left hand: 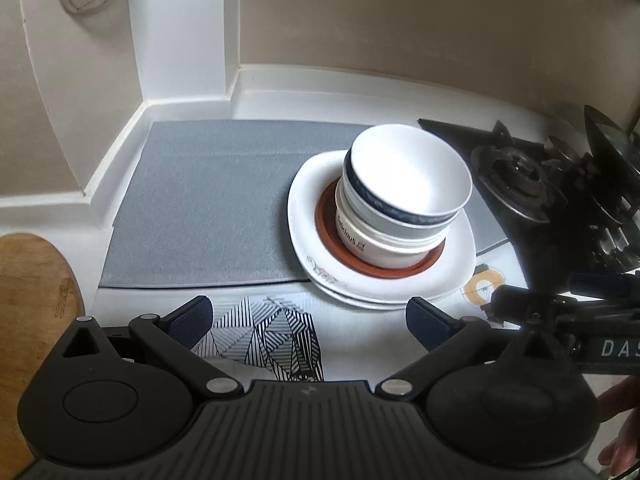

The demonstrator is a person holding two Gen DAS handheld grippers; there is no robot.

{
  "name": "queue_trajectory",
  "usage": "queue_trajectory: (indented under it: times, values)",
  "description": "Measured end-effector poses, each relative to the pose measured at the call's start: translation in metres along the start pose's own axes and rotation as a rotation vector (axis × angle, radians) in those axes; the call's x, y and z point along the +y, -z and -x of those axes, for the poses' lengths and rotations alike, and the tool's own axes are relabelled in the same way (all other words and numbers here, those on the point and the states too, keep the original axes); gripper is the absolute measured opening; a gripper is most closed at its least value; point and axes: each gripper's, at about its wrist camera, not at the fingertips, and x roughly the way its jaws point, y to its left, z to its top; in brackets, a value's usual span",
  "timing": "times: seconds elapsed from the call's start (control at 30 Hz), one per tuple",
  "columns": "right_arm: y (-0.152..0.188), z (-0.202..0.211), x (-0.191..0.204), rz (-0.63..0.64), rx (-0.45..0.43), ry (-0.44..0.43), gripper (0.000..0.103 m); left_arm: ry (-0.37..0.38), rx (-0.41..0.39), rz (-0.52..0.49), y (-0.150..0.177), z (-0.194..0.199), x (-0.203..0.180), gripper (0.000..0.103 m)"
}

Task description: Organize plates and bowls

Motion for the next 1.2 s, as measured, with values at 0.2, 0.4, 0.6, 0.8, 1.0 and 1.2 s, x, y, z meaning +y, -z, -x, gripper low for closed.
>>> queue_trajectory:
  times: [0.2,0.4,0.6,0.8,1.0,1.2]
  values:
    - [0.006,-0.002,-0.002,-0.025,0.014,0.008,0.102,0.009,0.015,-0.006,0.002,-0.004,-0.002,0.103]
    - [0.006,0.001,-0.003,-0.029,0.007,0.018,0.102,0.019,0.016,-0.016,0.001,-0.005,-0.005,0.103]
    - [0.005,-0.001,-0.003,-0.036,0.013,0.013,0.102,0.019,0.015,-0.013,0.000,-0.006,-0.003,0.103]
    - [0.002,-0.004,-0.001,-0.029,0.015,0.009,0.102,0.020,0.014,-0.014,-0.002,-0.007,0.000,0.103]
    - [0.001,-0.005,0.000,-0.029,0.017,0.009,0.102,0.021,0.013,-0.013,-0.003,-0.008,0.002,0.103]
    - [-0.001,-0.009,0.001,-0.024,0.022,0.006,0.102,0.023,0.020,-0.006,-0.004,-0.011,0.005,0.103]
